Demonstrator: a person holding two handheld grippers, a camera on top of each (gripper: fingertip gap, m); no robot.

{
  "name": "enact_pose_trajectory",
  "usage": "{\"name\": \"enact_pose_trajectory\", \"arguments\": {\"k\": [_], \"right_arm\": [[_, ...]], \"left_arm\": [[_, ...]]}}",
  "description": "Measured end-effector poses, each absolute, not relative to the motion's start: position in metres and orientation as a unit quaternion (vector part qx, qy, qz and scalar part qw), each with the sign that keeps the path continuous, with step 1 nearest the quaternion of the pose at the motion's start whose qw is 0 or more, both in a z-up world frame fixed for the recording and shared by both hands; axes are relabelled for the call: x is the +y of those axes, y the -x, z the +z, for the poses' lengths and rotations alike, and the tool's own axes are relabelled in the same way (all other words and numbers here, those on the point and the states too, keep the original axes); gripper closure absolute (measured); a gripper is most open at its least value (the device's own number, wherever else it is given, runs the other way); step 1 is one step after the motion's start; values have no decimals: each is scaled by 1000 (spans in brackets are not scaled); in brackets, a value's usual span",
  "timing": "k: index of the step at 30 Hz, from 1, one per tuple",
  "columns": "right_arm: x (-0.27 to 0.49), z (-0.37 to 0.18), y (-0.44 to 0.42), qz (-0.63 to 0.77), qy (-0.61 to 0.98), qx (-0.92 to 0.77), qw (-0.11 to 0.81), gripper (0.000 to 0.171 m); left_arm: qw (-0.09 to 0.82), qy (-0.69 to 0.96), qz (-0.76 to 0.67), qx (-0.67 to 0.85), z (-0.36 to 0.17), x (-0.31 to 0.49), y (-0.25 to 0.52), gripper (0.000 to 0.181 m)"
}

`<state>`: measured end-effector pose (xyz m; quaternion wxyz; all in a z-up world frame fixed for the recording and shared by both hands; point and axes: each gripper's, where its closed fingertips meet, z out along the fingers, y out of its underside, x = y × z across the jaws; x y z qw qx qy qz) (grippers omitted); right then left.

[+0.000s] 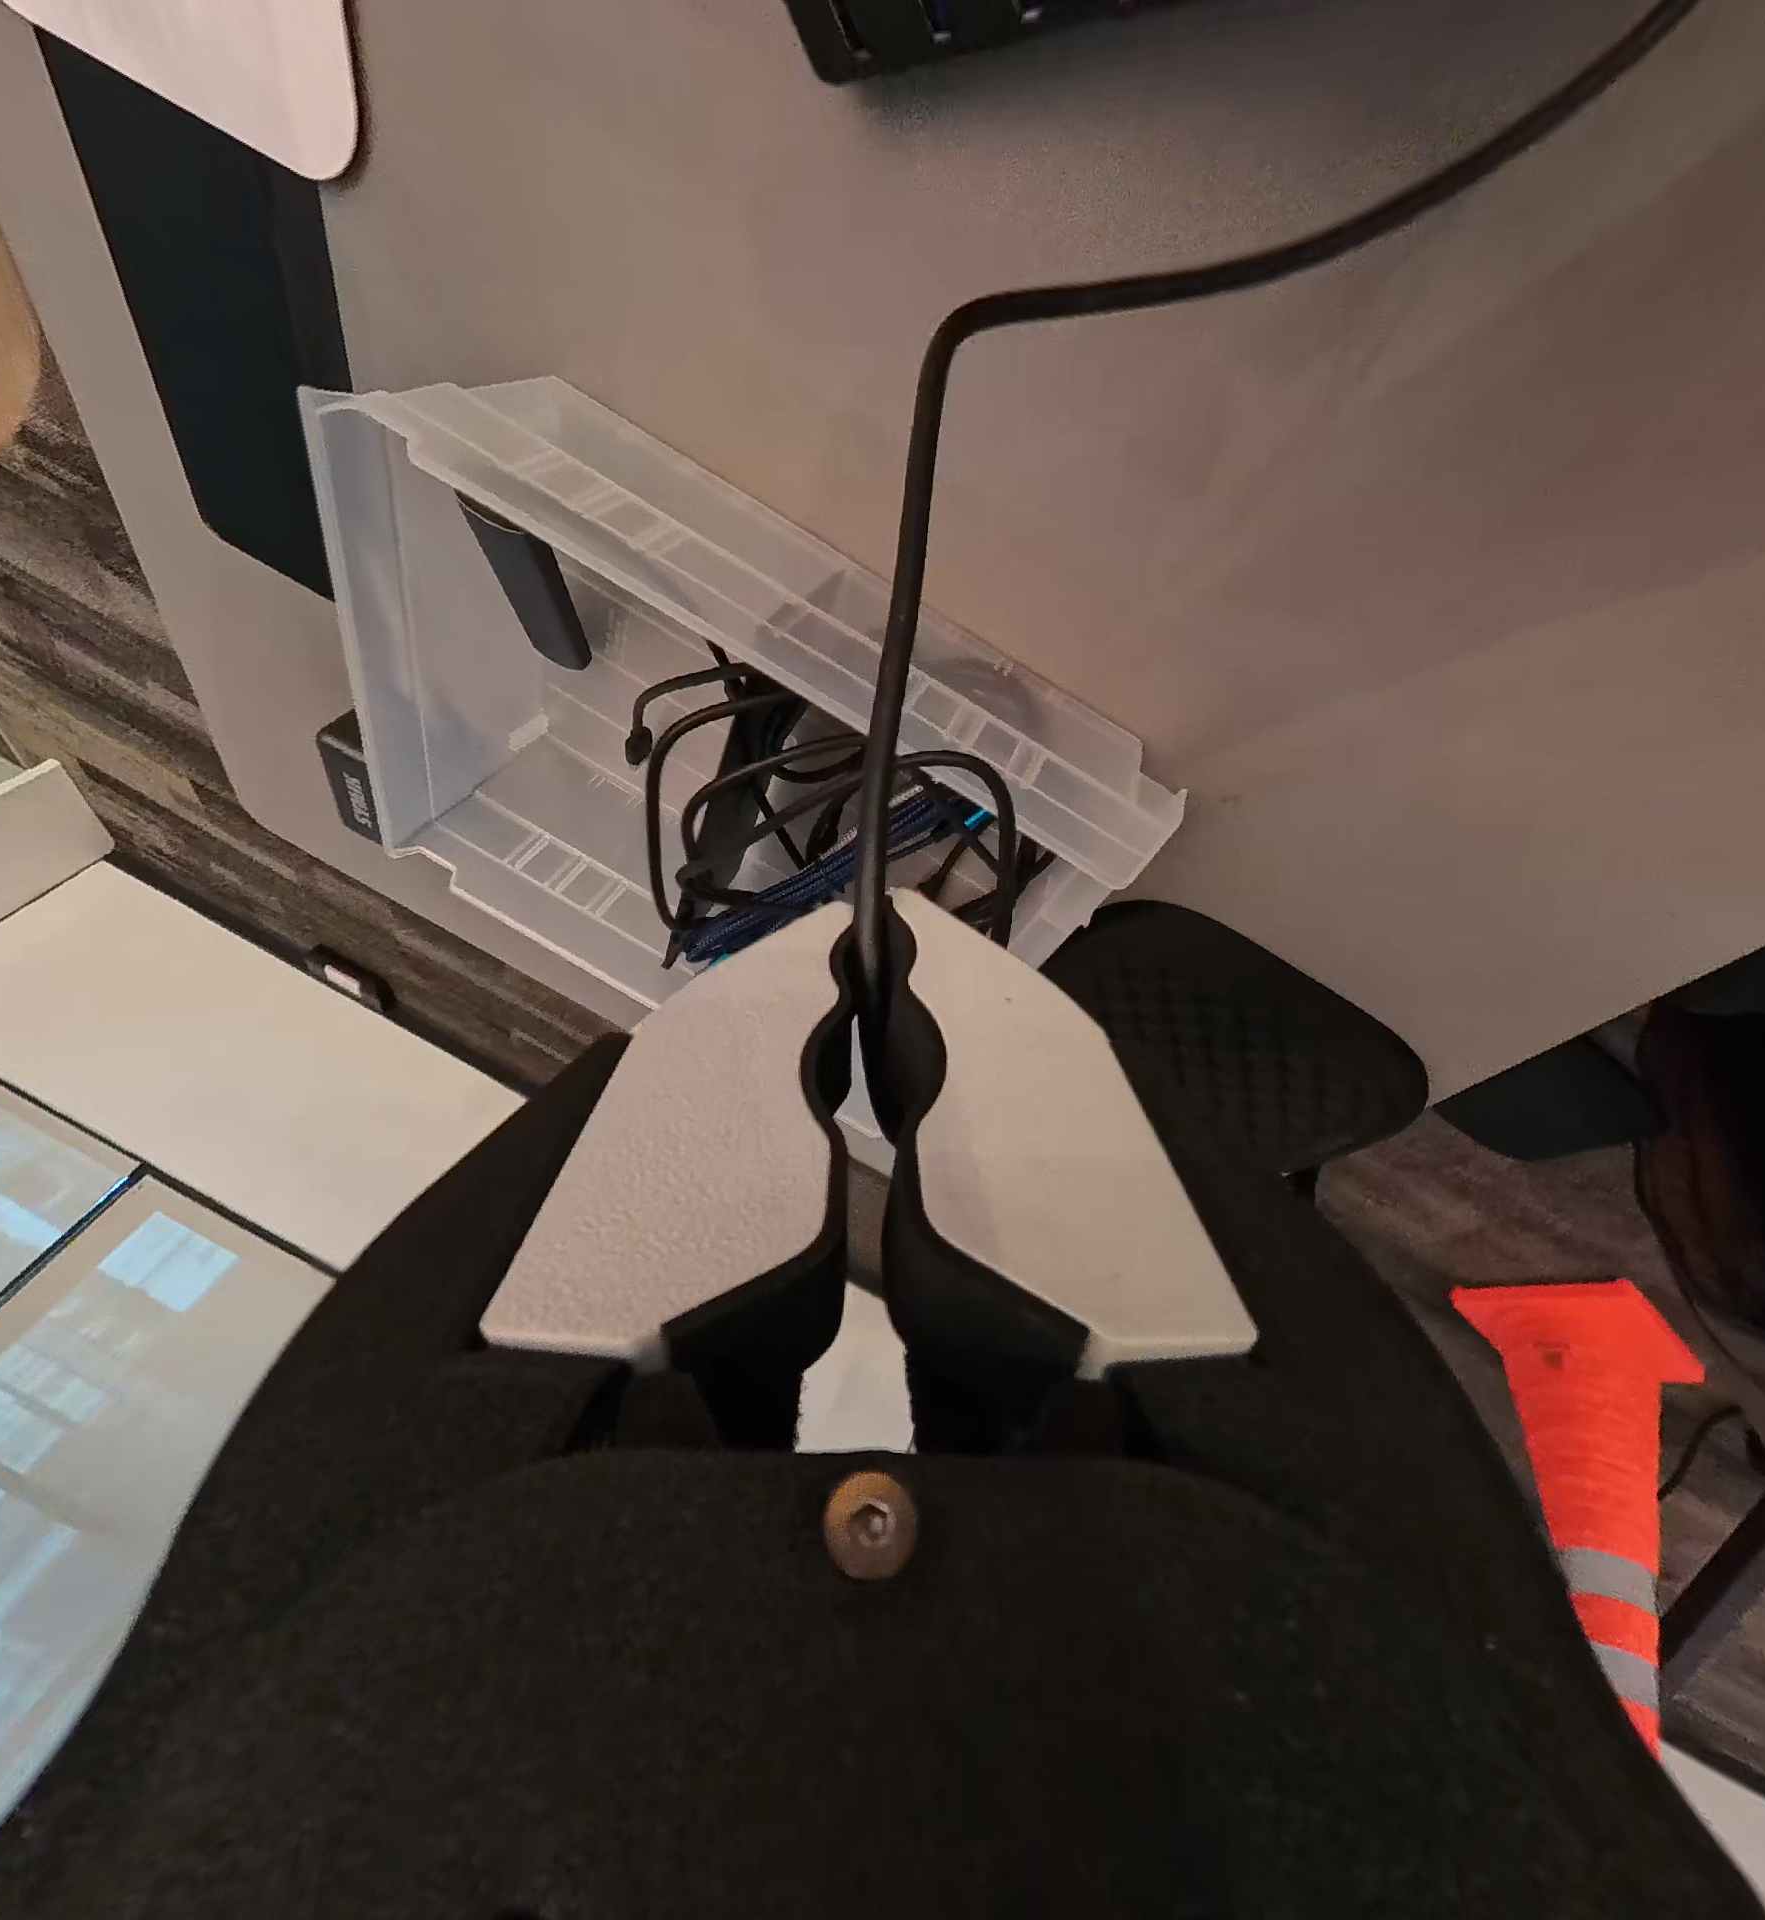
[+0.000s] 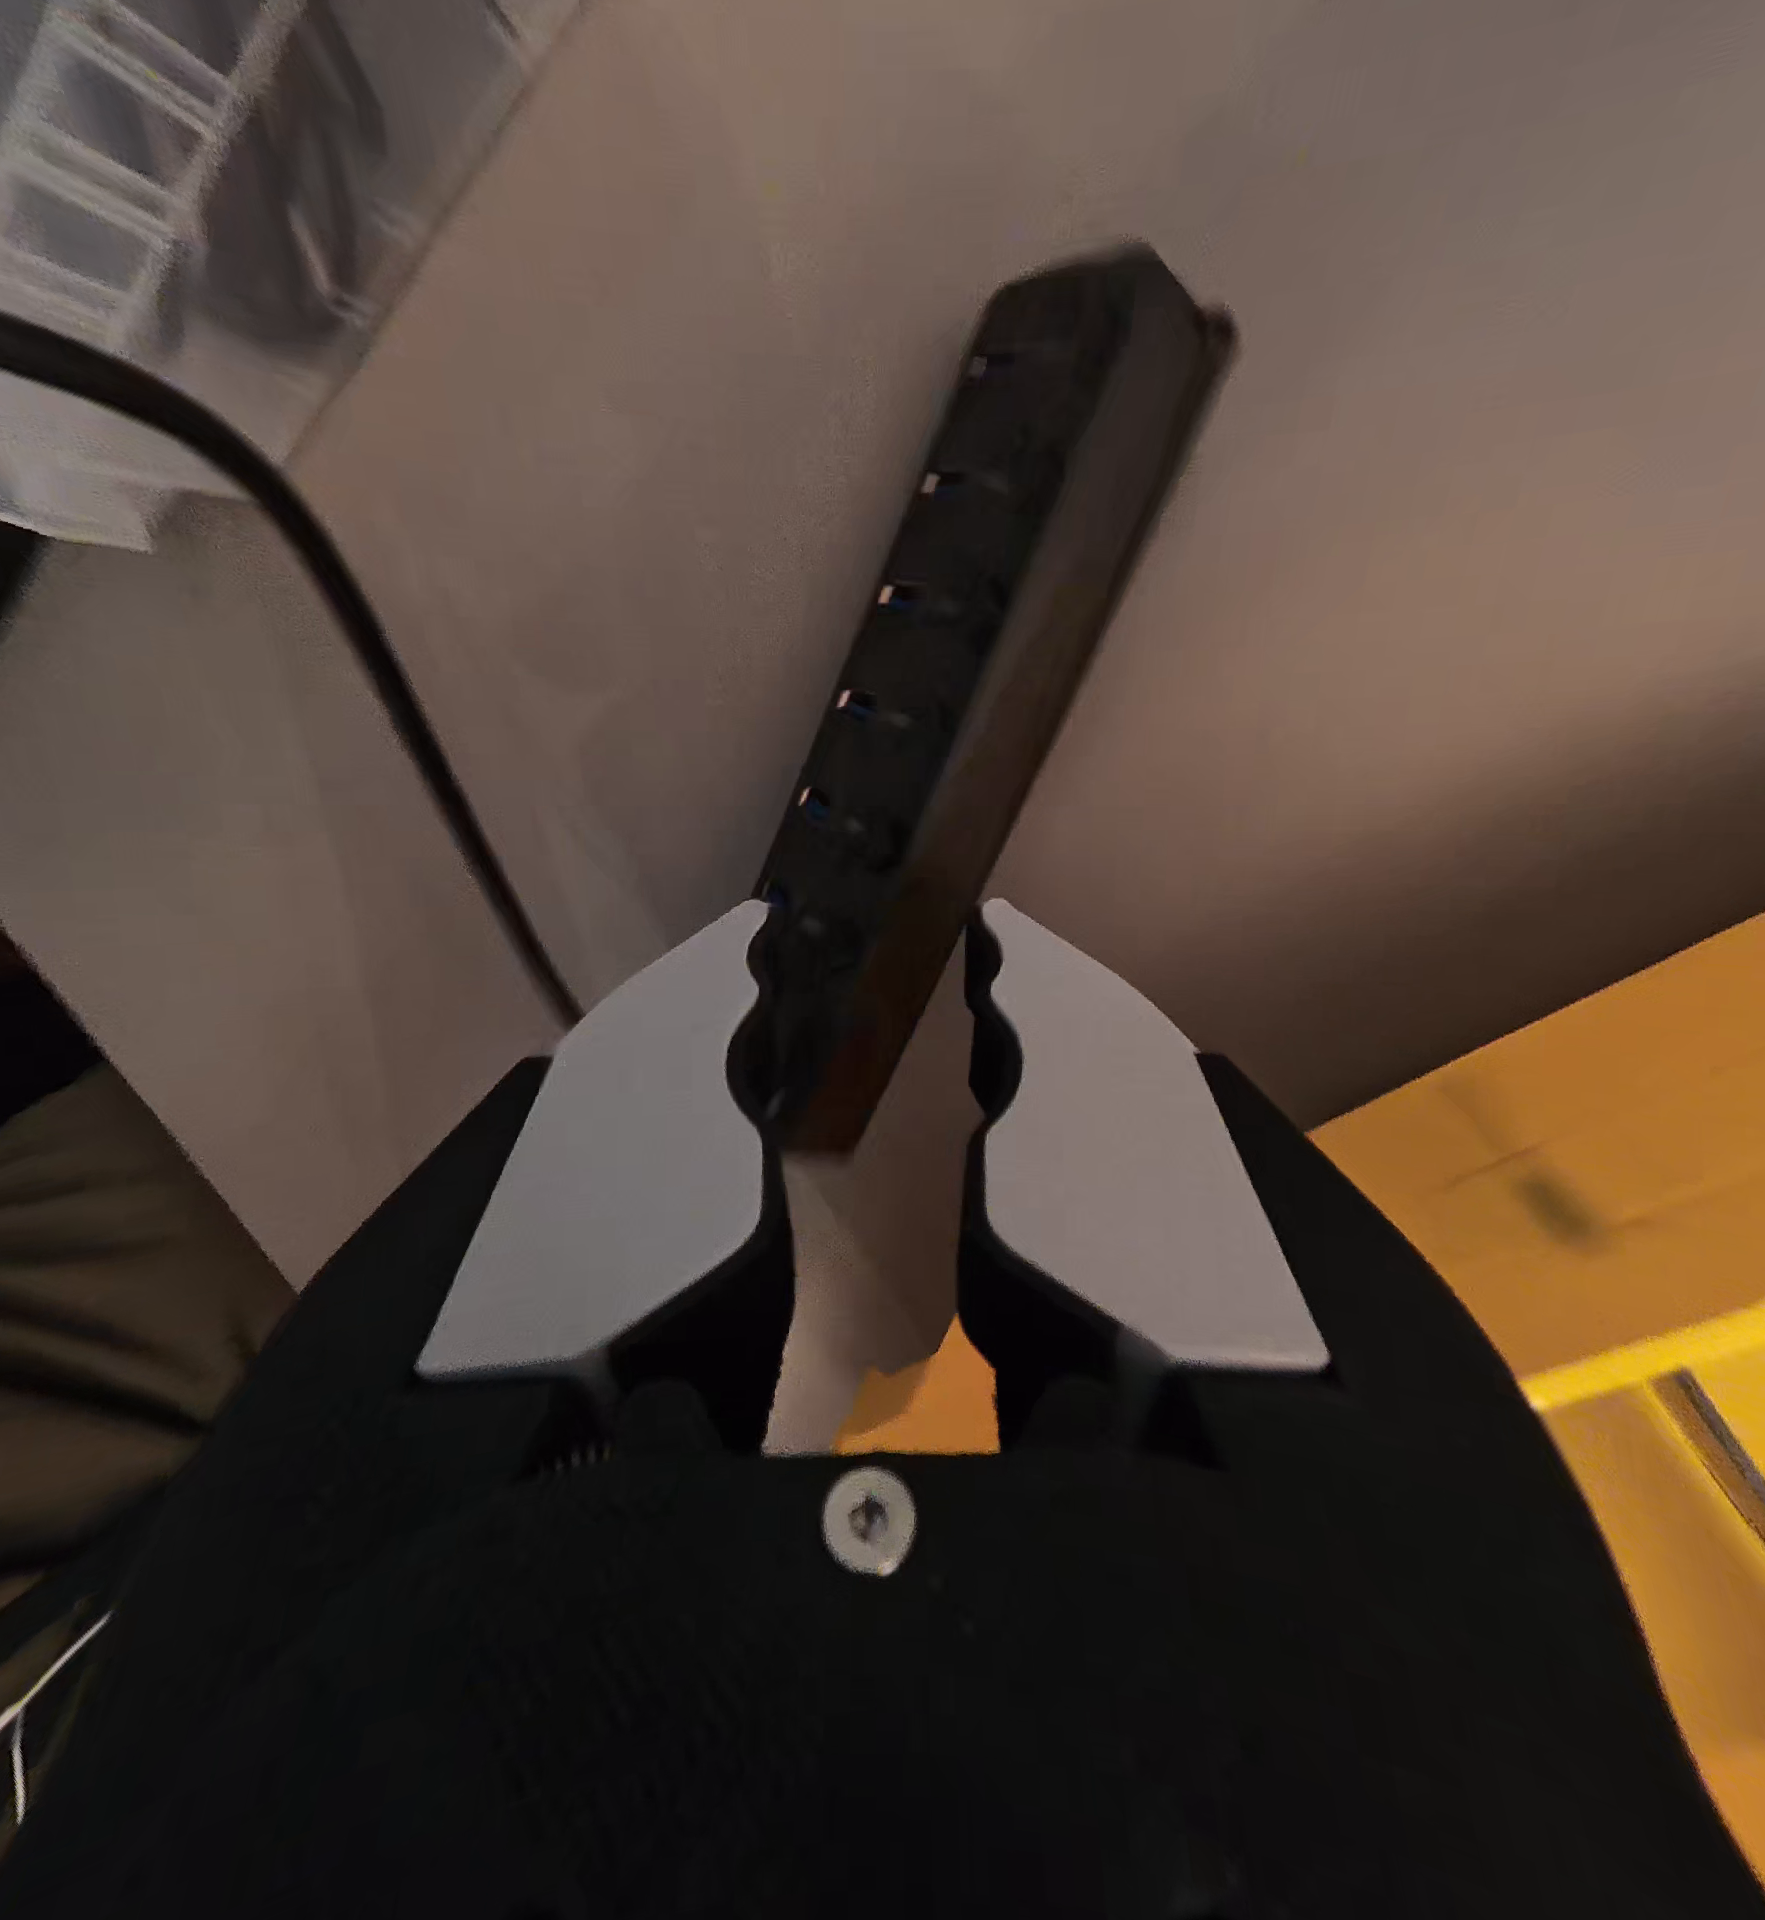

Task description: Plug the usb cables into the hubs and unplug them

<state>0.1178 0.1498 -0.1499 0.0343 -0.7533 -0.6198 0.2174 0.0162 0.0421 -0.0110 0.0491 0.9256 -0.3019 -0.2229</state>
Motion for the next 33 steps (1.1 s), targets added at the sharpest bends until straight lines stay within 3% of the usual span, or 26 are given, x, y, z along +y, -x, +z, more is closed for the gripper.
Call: {"name": "enact_pose_trajectory", "arguments": {"k": [6,9,12,15,16,17,19,24,33], "right_arm": [[135,-59,-90,434,633,-626,139,136],[112,3,-71,530,470,-632,314,123],[87,20,-66,511,365,-641,442,121],[74,7,-58,455,348,-673,467,127],[74,6,-56,446,347,-673,477,138],[73,5,-56,442,342,-675,482,164],[75,1,-58,434,346,-687,469,166],[104,13,-71,443,385,-664,464,167],[132,38,-90,474,397,-617,486,167]], "left_arm": [[16,-936,-198,-289,-8,49,-14,181],[-4,-939,-177,-296,-7,52,-24,181],[-12,-934,-170,-313,-8,53,-34,181],[-25,-936,-153,-317,-8,55,-47,181],[-31,-936,-143,-321,-9,56,-52,181],[-35,-935,-129,-327,-10,56,-58,180],[-43,-930,-133,-339,-10,58,-59,175],[-82,-936,-102,-326,-12,50,-47,139],[-158,-944,-196,-214,-32,21,88,135]]}}
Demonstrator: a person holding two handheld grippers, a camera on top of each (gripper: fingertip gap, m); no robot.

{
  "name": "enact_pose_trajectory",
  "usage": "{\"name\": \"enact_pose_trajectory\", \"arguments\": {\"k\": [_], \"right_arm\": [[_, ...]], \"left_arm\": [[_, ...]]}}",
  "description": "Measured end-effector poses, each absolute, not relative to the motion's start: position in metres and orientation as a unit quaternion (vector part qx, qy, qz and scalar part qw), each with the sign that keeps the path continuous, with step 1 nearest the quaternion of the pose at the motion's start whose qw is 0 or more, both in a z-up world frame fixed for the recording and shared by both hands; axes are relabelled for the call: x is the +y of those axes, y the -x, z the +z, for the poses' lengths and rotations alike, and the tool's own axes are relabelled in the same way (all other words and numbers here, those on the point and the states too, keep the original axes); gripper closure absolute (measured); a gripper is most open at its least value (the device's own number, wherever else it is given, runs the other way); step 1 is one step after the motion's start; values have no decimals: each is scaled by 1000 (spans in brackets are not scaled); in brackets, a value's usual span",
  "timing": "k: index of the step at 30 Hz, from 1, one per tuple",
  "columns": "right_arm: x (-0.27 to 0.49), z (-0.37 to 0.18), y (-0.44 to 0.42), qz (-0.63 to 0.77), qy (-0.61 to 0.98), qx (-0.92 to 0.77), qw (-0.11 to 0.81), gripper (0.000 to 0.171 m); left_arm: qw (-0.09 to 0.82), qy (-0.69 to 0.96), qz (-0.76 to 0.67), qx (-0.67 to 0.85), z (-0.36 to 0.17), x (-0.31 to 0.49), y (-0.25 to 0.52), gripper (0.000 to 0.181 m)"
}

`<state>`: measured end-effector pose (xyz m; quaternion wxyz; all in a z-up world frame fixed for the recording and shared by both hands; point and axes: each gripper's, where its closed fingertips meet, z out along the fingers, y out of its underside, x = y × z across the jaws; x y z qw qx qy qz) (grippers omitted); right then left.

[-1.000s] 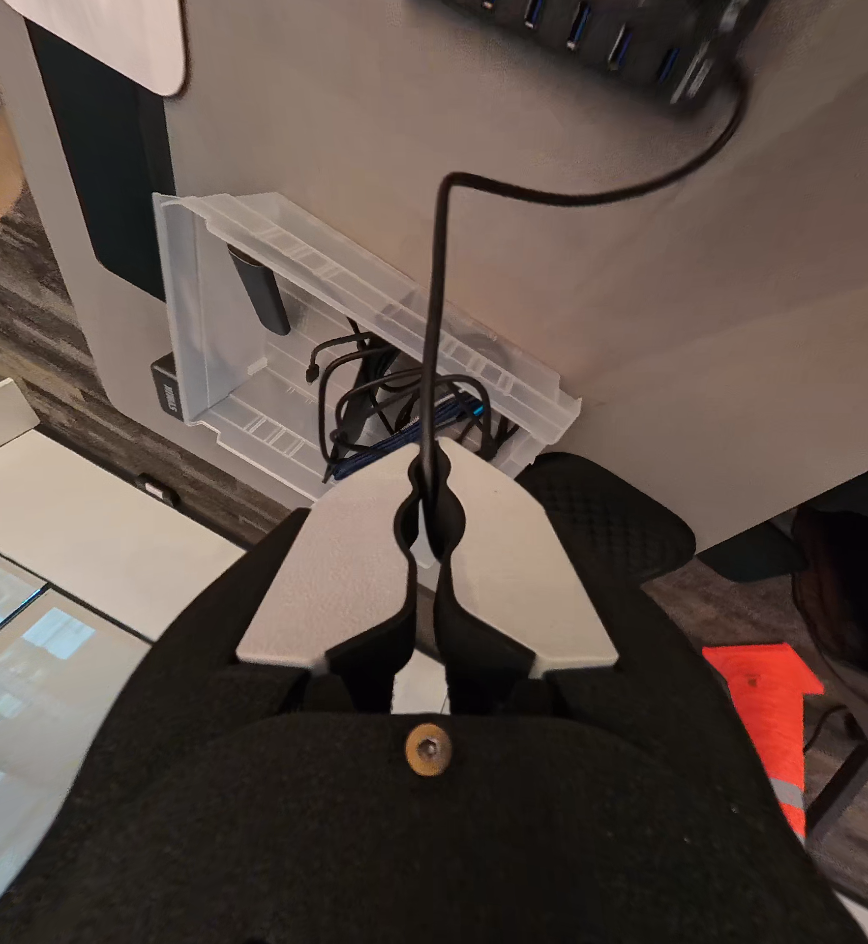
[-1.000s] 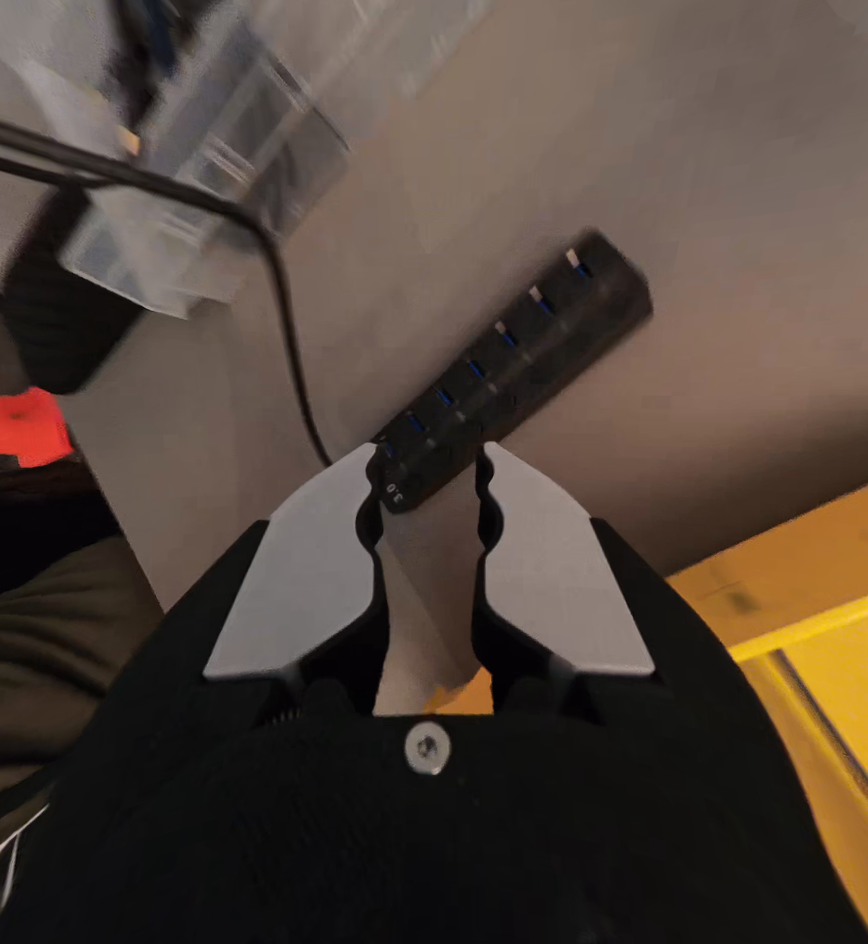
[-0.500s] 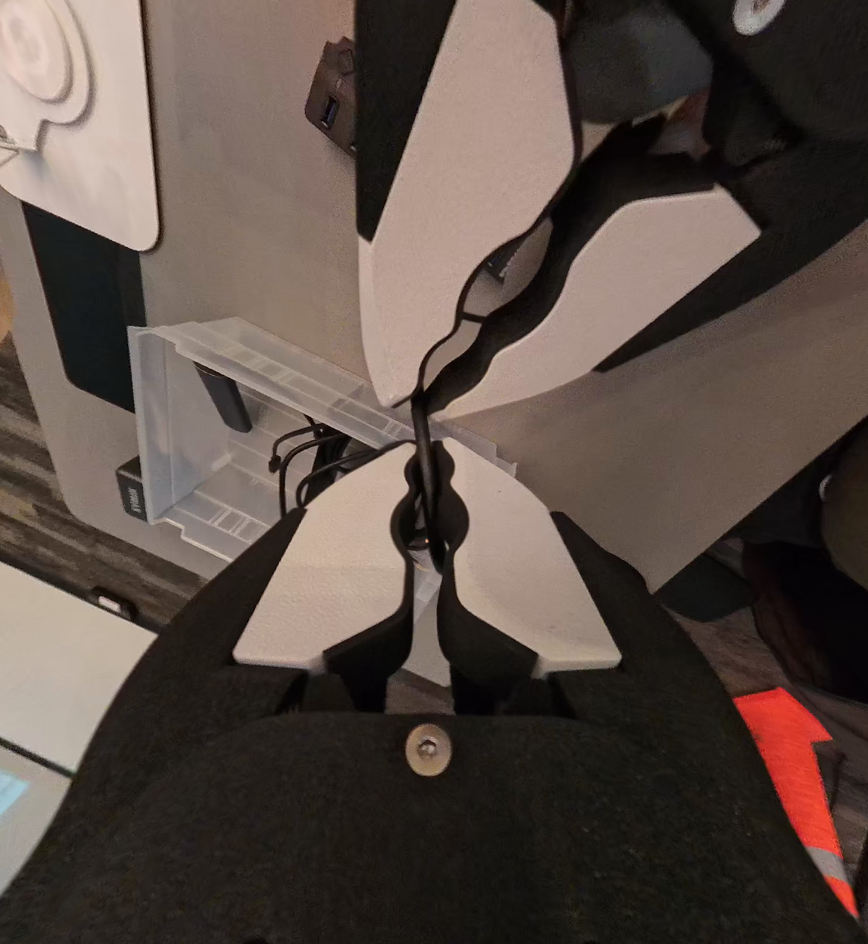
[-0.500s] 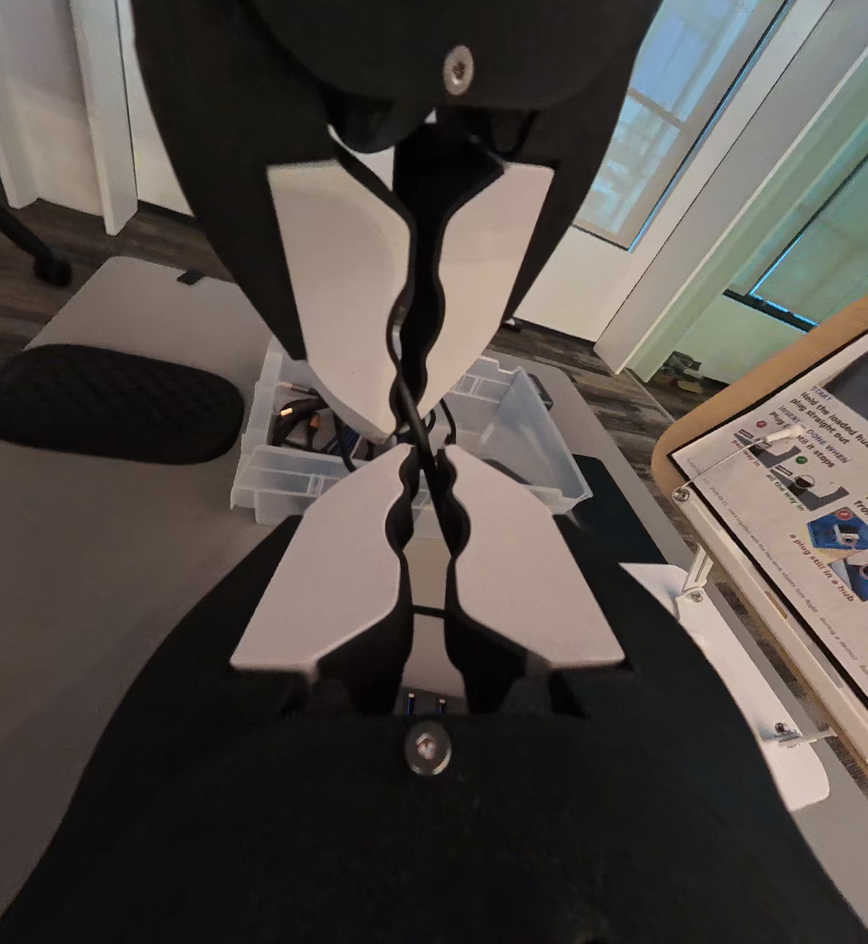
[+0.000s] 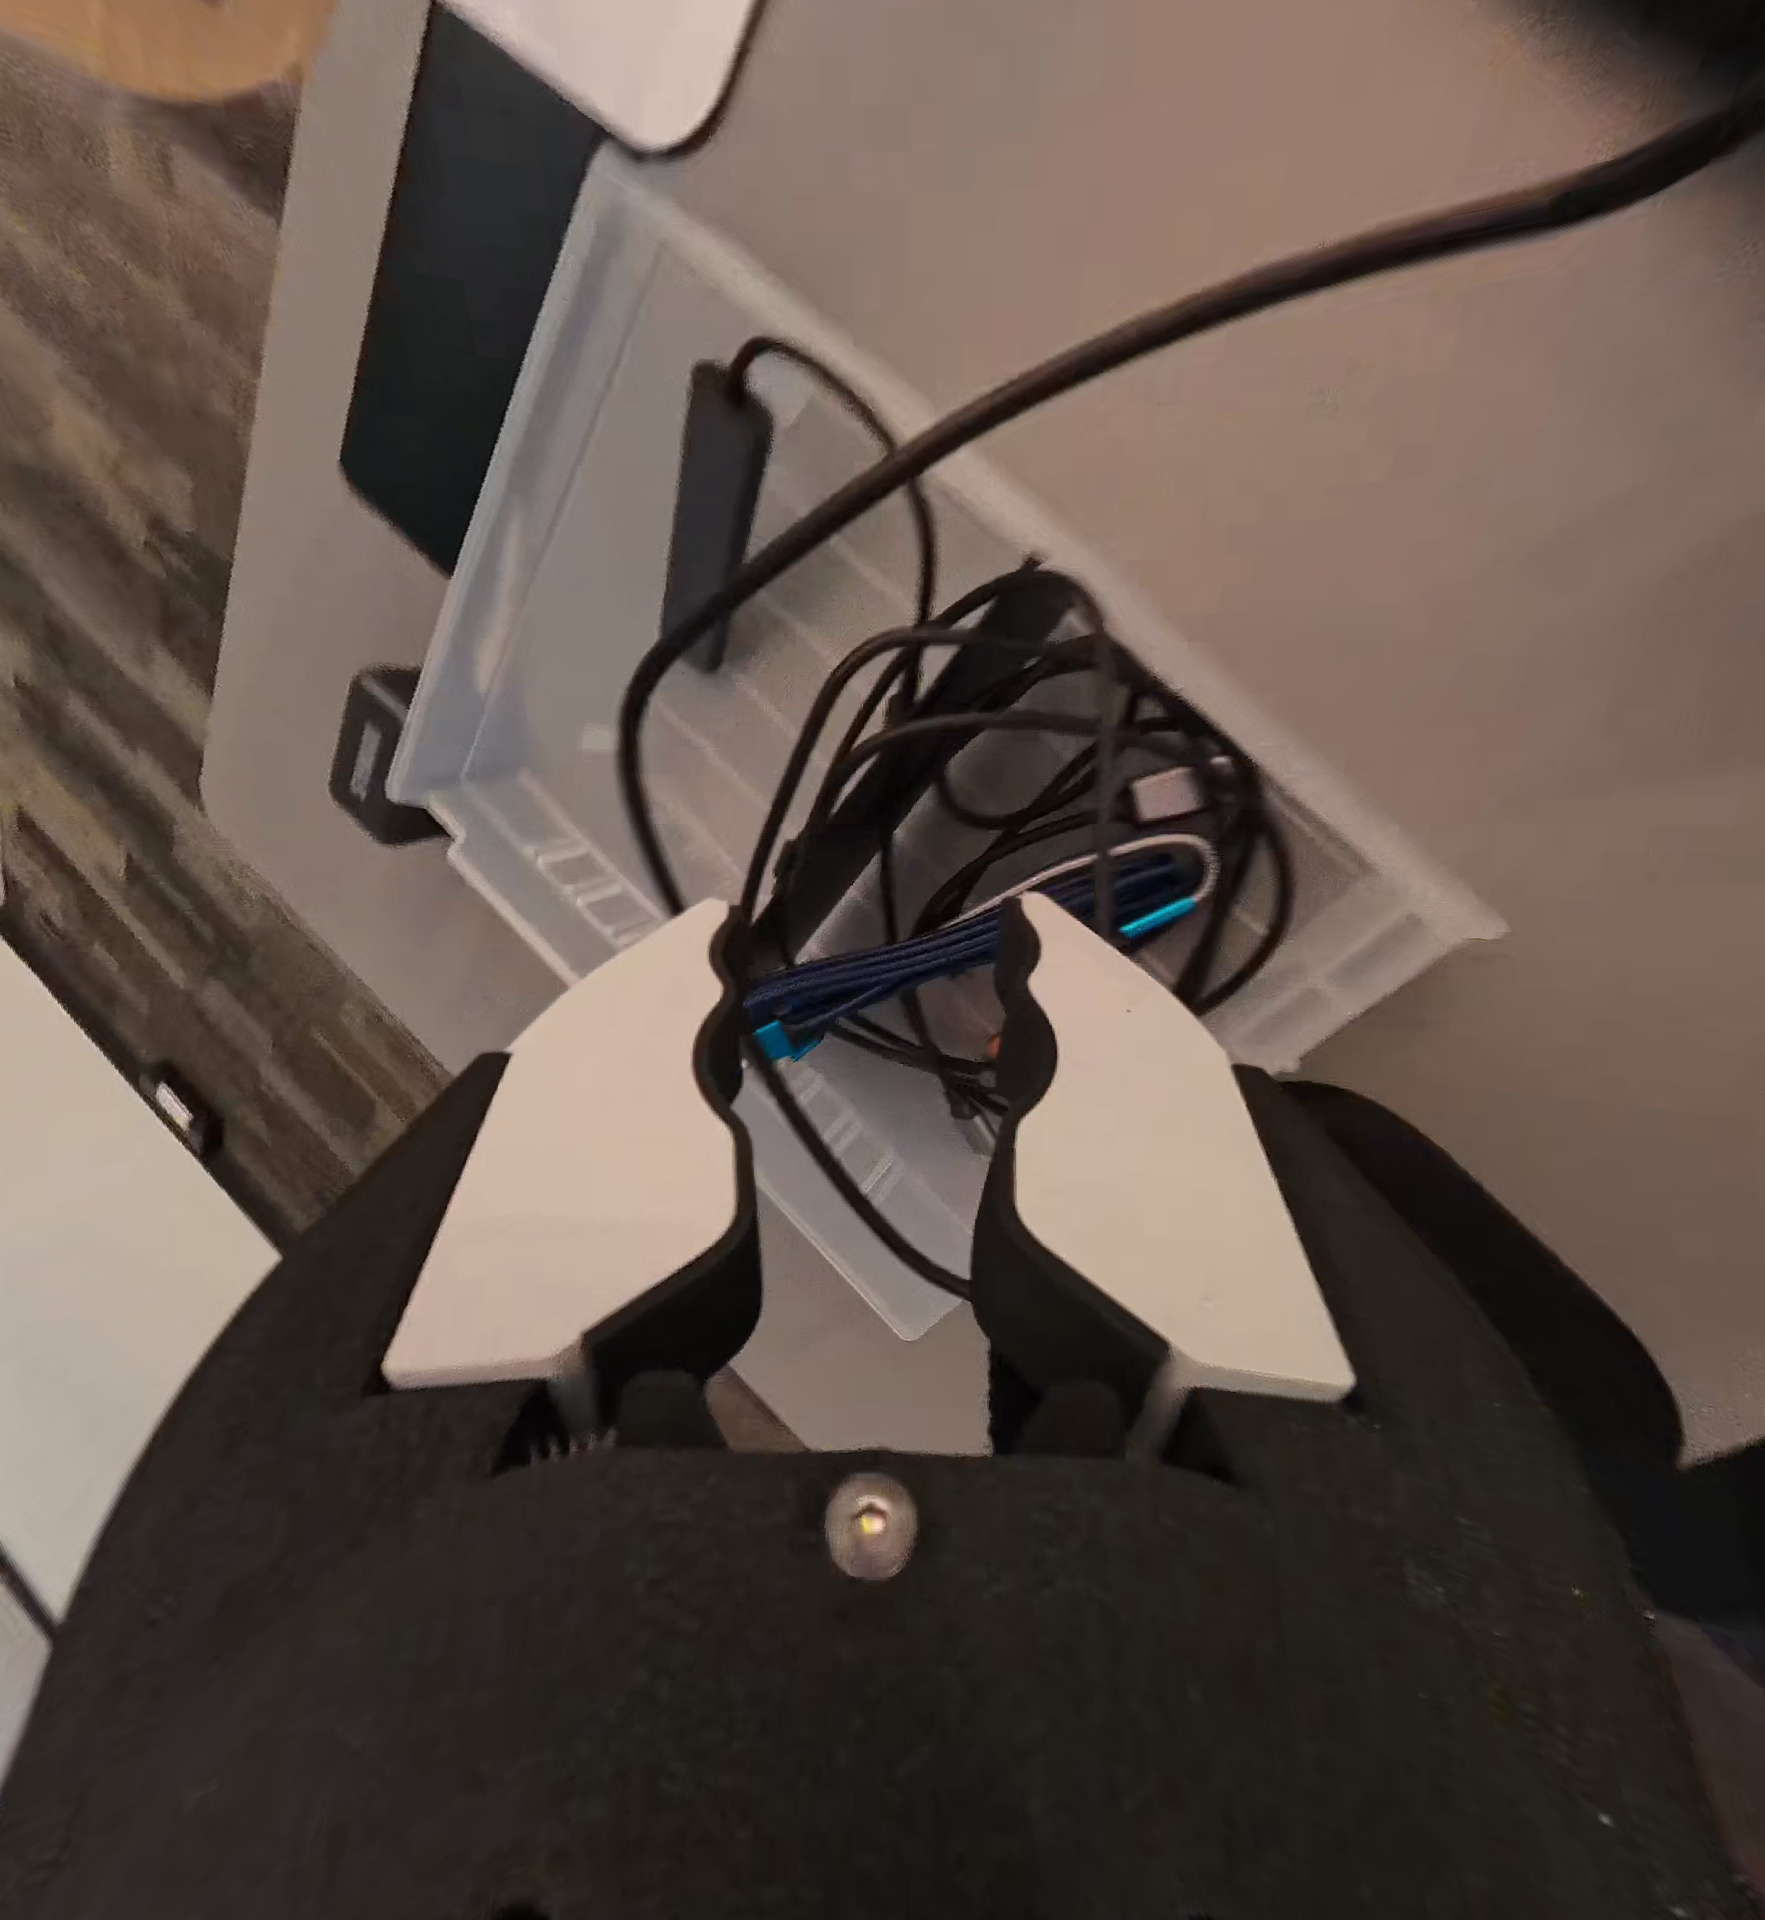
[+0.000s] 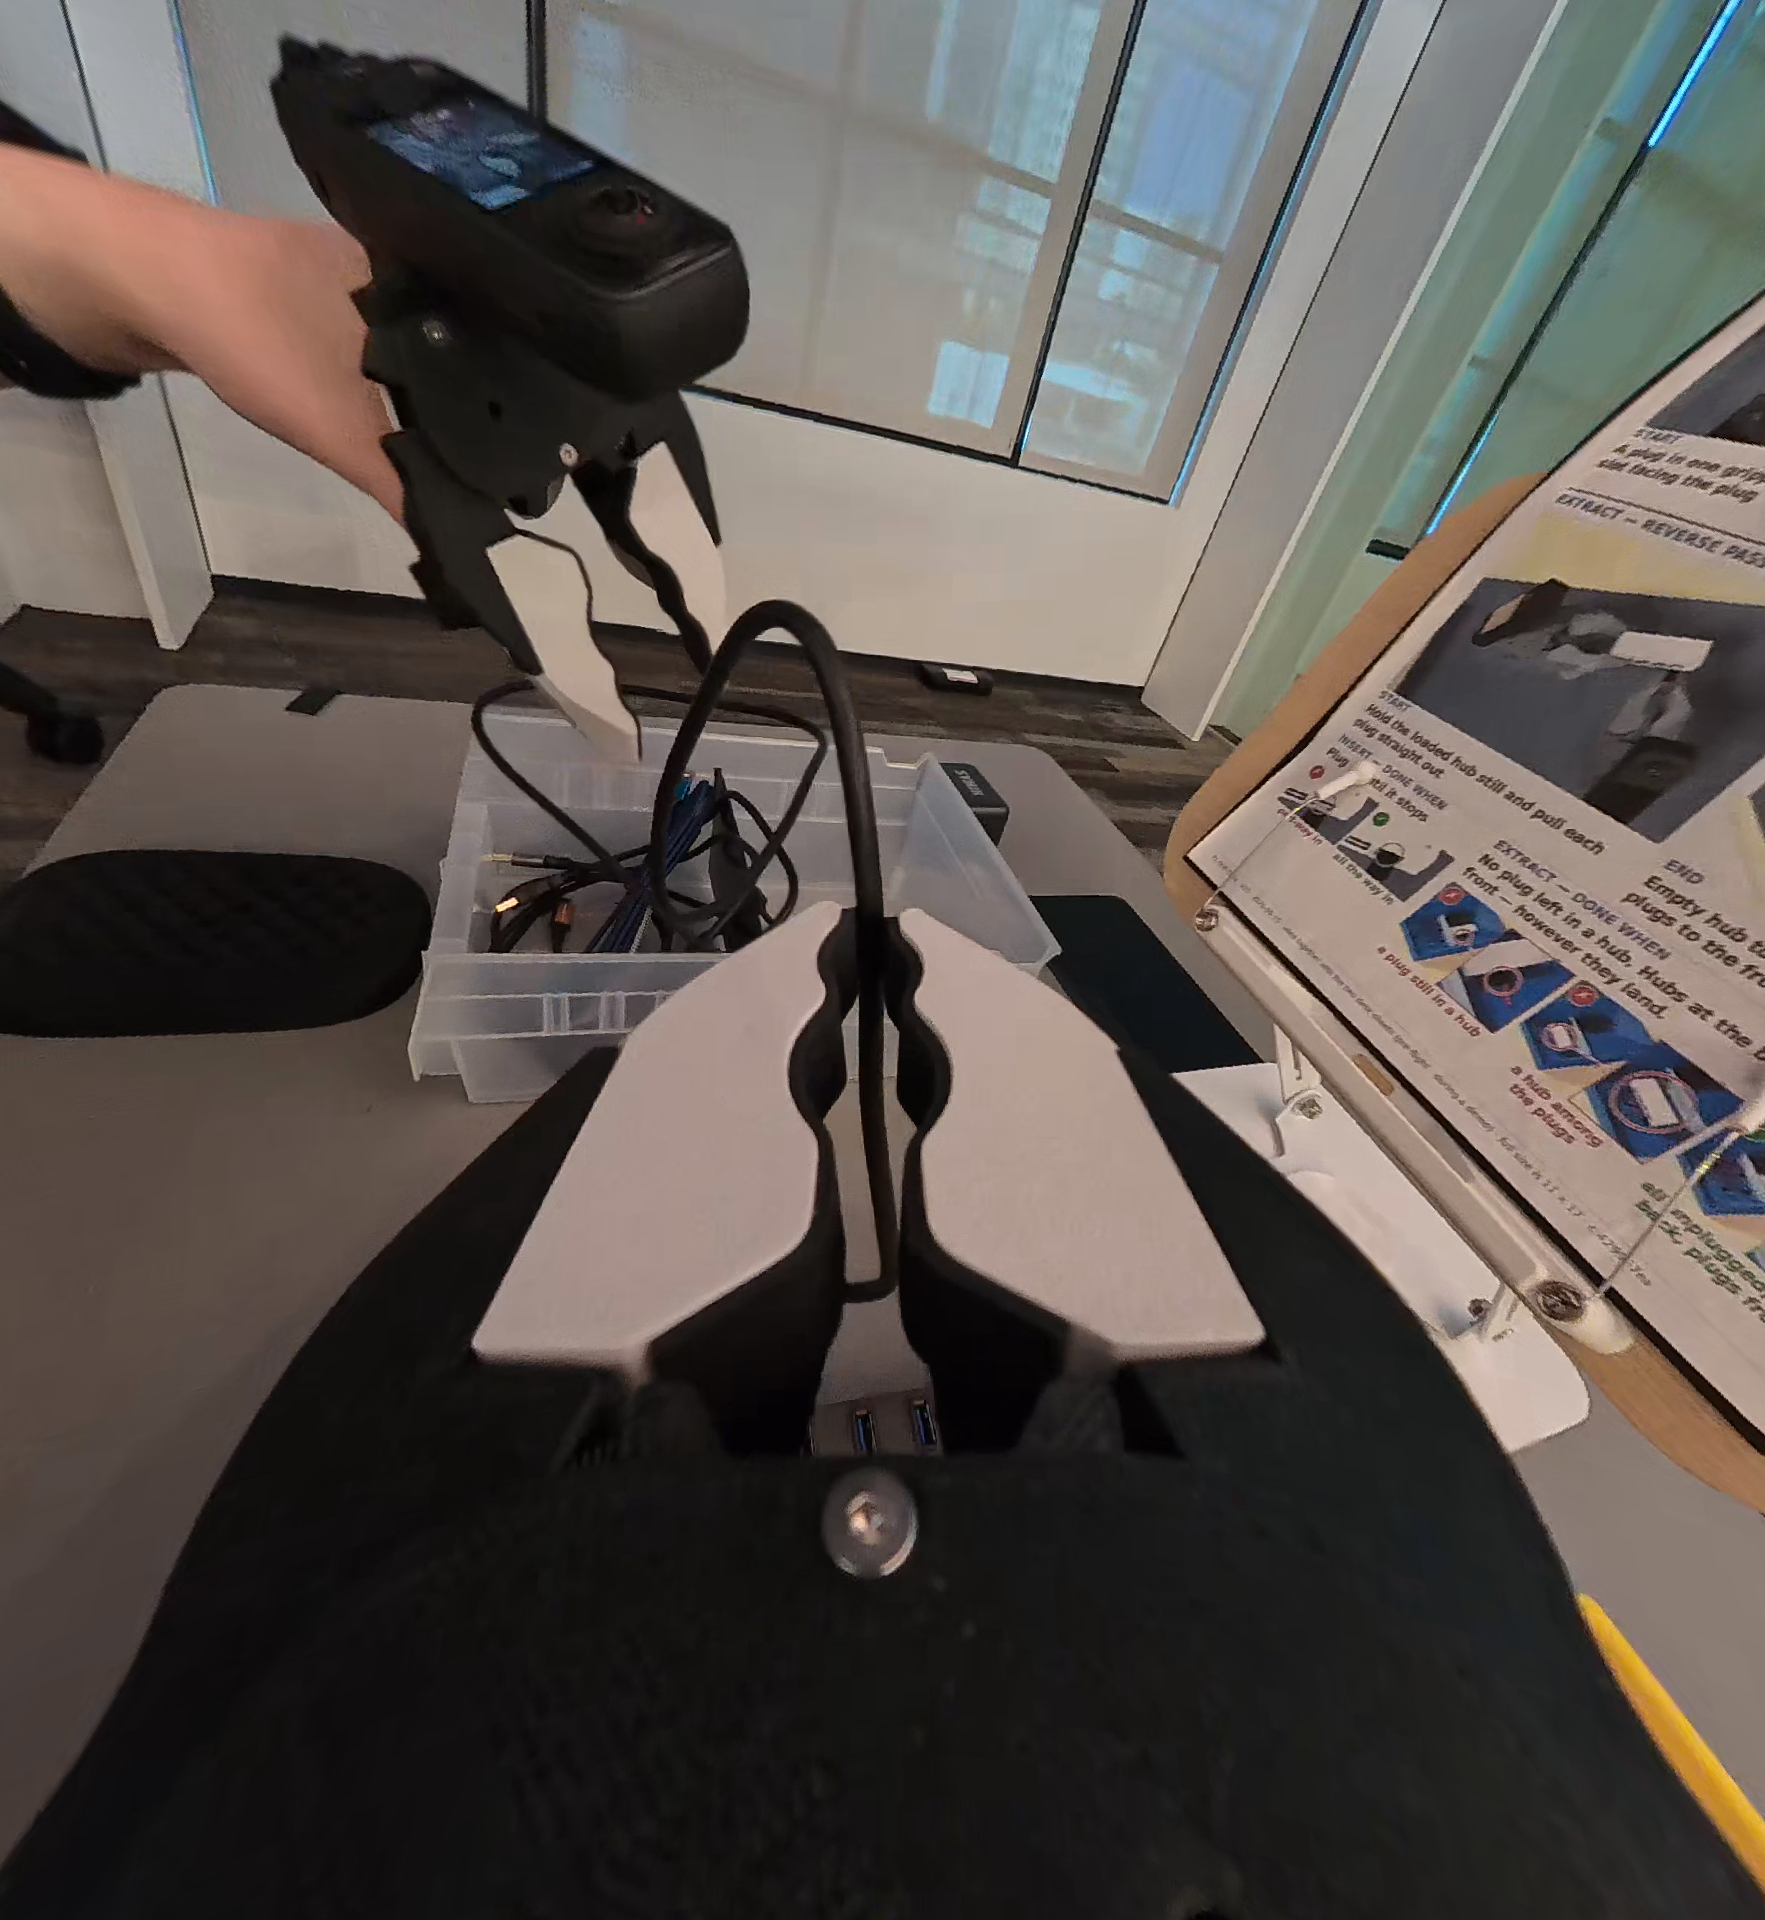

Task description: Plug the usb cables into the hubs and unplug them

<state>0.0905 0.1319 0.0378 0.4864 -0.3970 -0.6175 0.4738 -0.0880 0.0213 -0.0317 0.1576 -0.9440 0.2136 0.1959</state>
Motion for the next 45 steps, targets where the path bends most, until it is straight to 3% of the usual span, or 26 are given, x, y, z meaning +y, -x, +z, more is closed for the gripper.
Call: {"name": "enact_pose_trajectory", "arguments": {"k": [7,14,18,20,23,26,30,38,41,45], "right_arm": [[143,36,-93,459,407,-615,496,167],[141,34,-91,456,406,-619,493,167],[142,35,-93,452,406,-622,493,167],[143,35,-94,447,409,-624,493,167],[147,32,-98,436,421,-633,481,167],[154,25,-102,418,446,-643,462,167],[157,14,-109,418,475,-656,411,166],[133,8,-119,461,500,-666,307,163],[106,12,-120,522,498,-655,225,162],[62,22,-134,570,442,-679,139,162]], "left_arm": [[254,953,157,48,-10,0,132,130],[197,979,22,-43,-59,-47,119,121],[157,978,-91,-103,-86,-58,98,136],[140,974,-138,-109,-97,-60,87,180],[129,979,-128,-91,-99,-60,88,181],[166,982,-69,-53,-61,-47,97,181],[219,975,38,-16,33,-22,111,181],[240,938,247,45,206,28,95,181],[245,927,276,65,241,44,73,181],[257,927,250,109,250,65,29,181]]}}
